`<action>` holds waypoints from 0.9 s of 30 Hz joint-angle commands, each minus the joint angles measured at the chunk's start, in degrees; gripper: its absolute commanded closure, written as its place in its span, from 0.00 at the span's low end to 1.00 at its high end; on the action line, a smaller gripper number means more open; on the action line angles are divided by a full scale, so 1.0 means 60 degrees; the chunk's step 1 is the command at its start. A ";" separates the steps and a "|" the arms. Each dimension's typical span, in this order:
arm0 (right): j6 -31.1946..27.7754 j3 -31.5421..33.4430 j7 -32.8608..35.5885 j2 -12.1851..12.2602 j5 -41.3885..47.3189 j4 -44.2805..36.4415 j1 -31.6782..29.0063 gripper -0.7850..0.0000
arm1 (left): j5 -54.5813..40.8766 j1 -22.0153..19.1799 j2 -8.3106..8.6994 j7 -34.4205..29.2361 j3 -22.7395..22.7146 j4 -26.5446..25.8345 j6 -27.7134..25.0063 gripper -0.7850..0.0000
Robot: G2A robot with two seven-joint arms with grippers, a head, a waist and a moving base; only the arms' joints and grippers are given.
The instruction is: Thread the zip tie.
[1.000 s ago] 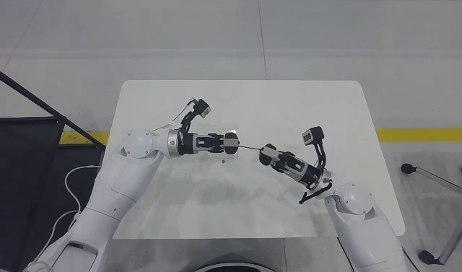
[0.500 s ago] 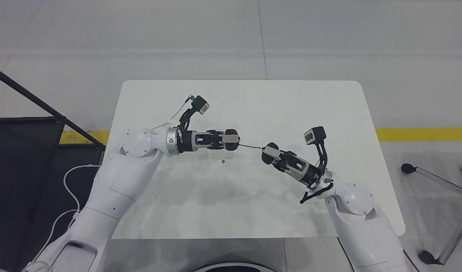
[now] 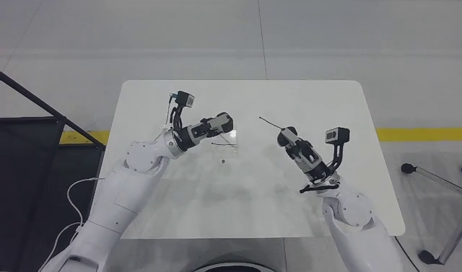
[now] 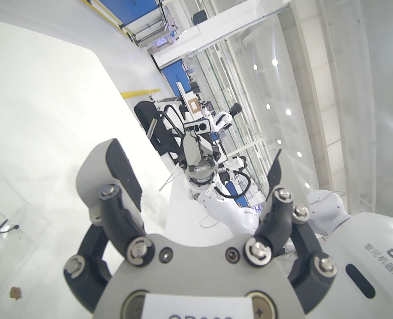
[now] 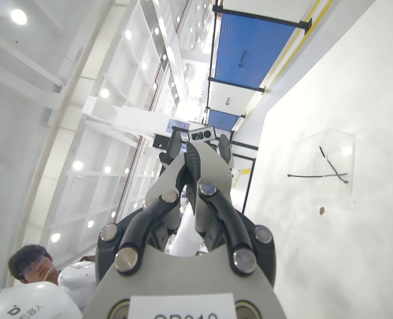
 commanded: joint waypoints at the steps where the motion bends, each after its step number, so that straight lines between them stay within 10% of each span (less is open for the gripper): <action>1: -0.0045 -0.0091 -0.0298 -0.0034 -0.0079 -0.0061 -0.0013 1.00 | 0.0157 0.0046 -0.0039 0.0268 0.0149 -0.0093 0.0147 0.00; 19: 0.0061 -0.0148 -0.0493 -0.0059 -0.0211 -0.0132 -0.0019 1.00 | 0.0157 0.0046 -0.0039 0.0268 0.0149 -0.0093 0.0147 0.00; 27: -0.0223 -0.0342 -0.0789 -0.0124 -0.0429 -0.0280 -0.0068 1.00 | 0.0725 0.0586 -0.0209 0.2297 0.0375 -0.0724 -0.0174 0.00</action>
